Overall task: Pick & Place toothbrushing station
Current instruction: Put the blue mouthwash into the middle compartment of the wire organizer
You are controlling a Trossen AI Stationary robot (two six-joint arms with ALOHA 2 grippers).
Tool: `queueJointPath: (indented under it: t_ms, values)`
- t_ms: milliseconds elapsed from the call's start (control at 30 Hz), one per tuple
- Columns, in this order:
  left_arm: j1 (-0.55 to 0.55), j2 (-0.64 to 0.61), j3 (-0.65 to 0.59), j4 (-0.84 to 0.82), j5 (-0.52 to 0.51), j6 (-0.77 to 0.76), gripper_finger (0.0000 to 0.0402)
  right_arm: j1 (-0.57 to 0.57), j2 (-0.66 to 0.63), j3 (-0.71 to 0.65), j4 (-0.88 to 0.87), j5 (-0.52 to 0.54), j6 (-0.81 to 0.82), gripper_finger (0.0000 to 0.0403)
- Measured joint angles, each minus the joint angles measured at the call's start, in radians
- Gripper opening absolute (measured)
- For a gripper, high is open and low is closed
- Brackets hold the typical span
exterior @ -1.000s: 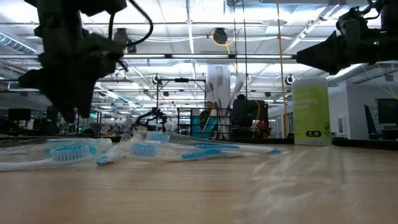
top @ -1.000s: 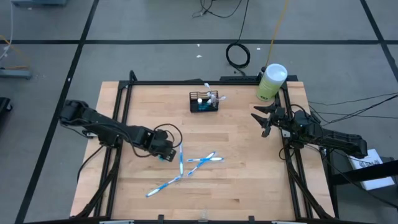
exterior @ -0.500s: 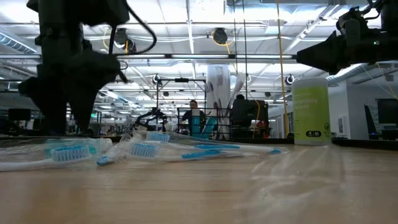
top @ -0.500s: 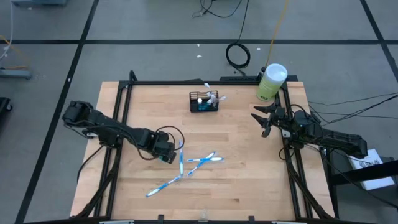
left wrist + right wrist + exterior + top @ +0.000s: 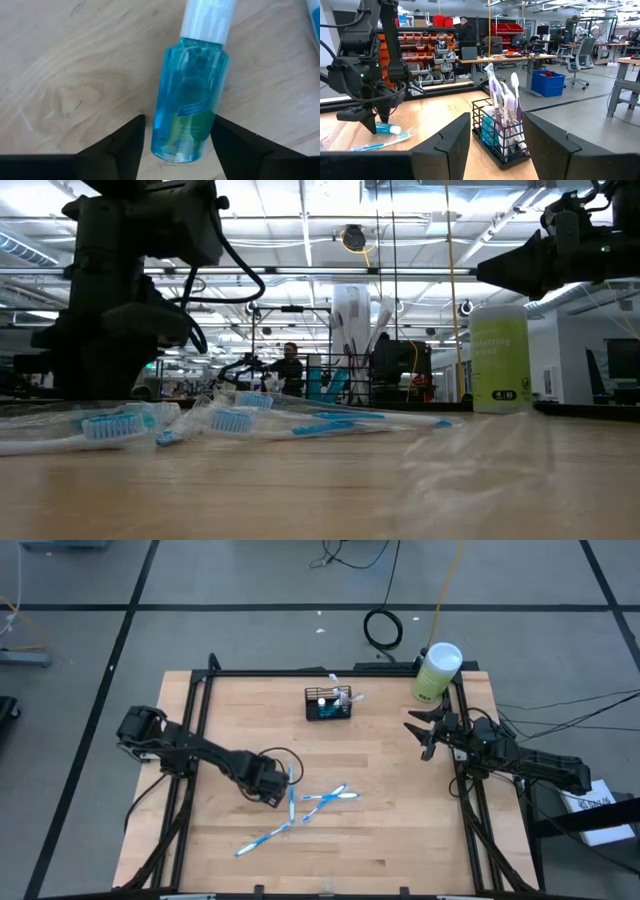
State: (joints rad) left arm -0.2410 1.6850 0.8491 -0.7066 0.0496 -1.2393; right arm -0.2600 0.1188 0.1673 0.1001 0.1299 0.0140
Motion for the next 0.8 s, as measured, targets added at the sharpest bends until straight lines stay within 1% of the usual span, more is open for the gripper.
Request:
queueJointPath:
  t_ms: [200, 267, 333, 467, 600, 700, 800]
  values:
    - [0.029, -0.059, -0.008, 0.005, -0.009, 0.06, 0.0157, 0.0, 0.0, 0.0, 0.0, 0.0, 0.0, 0.0171]
    - [0.038, -0.078, -0.01, 0.024, -0.052, 0.089, 0.0136, 0.0, 0.0, 0.0, 0.0, 0.0, 0.0, 0.0171]
    - [0.047, -0.1, -0.009, 0.031, -0.077, 0.118, 0.0125, 0.0, 0.0, 0.0, 0.0, 0.0, 0.0, 0.0171]
    - [0.049, -0.147, -0.009, 0.038, -0.119, 0.191, 0.0125, 0.0, 0.0, 0.0, 0.0, 0.0, 0.0, 0.0171]
    - [0.054, -0.224, -0.009, 0.099, -0.238, 0.308, 0.013, 0.0, 0.0, 0.0, 0.0, 0.0, 0.0, 0.0171]
    - [0.056, -0.29, -0.008, 0.174, -0.332, 0.462, 0.0129, 0.0, 0.0, 0.0, 0.0, 0.0, 0.0, 0.0171]
    - [0.065, -0.347, -0.008, 0.313, -0.429, 0.669, 0.013, 0.0, 0.0, 0.0, 0.0, 0.0, 0.0, 0.0171]
